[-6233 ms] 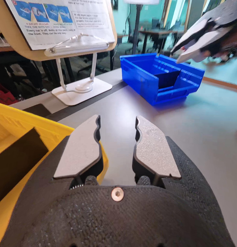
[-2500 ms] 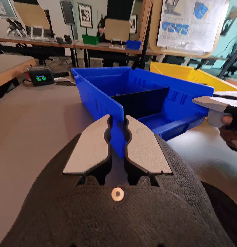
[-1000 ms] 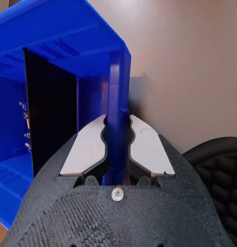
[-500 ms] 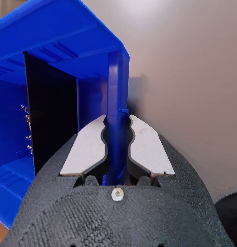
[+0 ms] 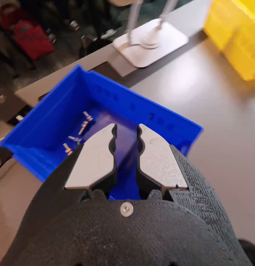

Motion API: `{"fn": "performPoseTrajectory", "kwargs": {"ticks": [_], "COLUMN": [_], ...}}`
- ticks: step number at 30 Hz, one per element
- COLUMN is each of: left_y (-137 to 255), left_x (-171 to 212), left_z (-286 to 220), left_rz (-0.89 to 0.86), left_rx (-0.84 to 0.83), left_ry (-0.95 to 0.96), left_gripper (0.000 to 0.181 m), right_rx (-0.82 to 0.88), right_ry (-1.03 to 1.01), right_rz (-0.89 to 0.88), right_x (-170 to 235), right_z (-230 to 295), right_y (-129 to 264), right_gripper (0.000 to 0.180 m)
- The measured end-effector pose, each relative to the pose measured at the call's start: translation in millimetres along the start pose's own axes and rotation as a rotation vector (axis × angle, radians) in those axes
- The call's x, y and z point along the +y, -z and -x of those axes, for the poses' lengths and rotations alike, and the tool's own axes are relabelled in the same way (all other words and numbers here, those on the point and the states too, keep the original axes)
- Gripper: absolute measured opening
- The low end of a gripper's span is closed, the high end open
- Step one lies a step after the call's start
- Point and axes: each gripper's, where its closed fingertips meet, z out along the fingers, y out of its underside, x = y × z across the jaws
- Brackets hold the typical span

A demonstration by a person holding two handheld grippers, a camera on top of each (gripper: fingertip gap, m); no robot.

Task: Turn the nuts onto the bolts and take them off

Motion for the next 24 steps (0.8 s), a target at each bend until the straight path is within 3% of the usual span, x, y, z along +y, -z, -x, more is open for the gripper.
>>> {"fn": "performPoseTrajectory", "kwargs": {"ticks": [1,6,13,16,18,24], "left_y": [-10.6,-79.2,-140.3,-154.3,-161.0,-156.0], "left_x": [-1.5,20.0,49.5,57.6,62.2,46.3], "left_z": [17.8,71.3,110.1,112.7,107.5,107.1], "left_rz": [0.041,0.284,0.446,0.490,0.516,0.448], "left_rx": [-0.046,-0.129,-0.204,-0.204,-0.177,-0.196], "left_ry": [0.045,0.259,0.427,0.438,0.434,0.299], "left_gripper": [0.026,0.026,0.028,0.029,0.019,0.012], "right_rx": [-0.010,-0.027,-0.069,-0.094,-0.113,-0.136], "right_ry": [-0.021,-0.007,0.057,0.044,0.036,0.037], "right_rz": [-0.005,0.050,0.073,0.085,0.092,0.111], "right_x": [3.9,26.4,30.6,33.2,34.8,39.6], "right_z": [2.6,11.5,21.5,23.5,25.5,29.5], "right_y": [-1.1,-2.5,-2.4,-4.7,-6.9,-9.6], "right_gripper": [0.032,0.029,0.025,0.023,0.023,0.020]}}
